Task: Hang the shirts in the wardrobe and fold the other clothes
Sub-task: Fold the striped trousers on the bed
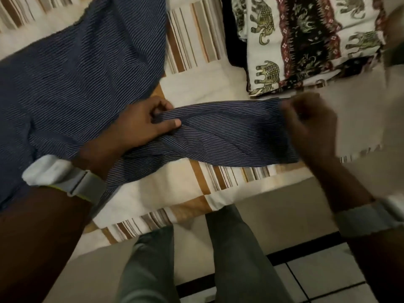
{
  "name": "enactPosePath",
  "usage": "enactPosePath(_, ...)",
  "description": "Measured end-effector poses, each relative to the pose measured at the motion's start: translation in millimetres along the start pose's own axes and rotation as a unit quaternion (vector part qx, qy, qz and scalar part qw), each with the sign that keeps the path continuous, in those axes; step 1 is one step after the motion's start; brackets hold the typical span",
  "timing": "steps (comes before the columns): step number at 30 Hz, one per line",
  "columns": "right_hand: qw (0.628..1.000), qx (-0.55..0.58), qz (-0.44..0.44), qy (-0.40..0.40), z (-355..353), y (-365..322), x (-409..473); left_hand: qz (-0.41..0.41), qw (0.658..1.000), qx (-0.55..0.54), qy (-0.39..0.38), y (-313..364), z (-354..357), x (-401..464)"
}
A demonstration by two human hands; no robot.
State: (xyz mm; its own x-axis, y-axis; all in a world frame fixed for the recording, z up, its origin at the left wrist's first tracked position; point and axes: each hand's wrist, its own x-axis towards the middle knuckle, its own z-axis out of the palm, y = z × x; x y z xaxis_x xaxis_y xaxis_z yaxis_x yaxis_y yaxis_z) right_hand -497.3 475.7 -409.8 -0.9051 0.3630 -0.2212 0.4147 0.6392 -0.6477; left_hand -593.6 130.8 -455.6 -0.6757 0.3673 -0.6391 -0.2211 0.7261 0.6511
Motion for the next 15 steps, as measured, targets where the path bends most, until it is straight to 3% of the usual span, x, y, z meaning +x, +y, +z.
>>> enactPosePath(2, 0.981, -0.072, -0.081, -0.159, 33, -5, -33, 0.036, 0.999, 0.015, 0.035, -3, 2, -11)
enactPosePath(3, 0.968, -0.123, -0.11, -0.187, 47, -1, -43, 0.068, 0.994, 0.044, 0.071, -6, 3, -20)
enactPosePath(5, 0.953, -0.203, -0.105, -0.198, 65, 14, -53, 0.132, 0.972, 0.105, 0.161, -16, 2, -43)
enactPosePath(7, 0.944, -0.256, -0.077, -0.194, 74, 28, -66, 0.142, 0.95, 0.127, 0.246, -31, 4, -71)
enactPosePath(11, 0.937, -0.27, -0.093, -0.201, 83, 35, -72, 0.046, 0.946, 0.135, 0.292, -72, 27, -150)
enactPosePath(15, 0.931, -0.305, -0.113, -0.168, 84, 29, -81, -0.194, 0.951, -0.06, 0.233, -101, 82, -194)
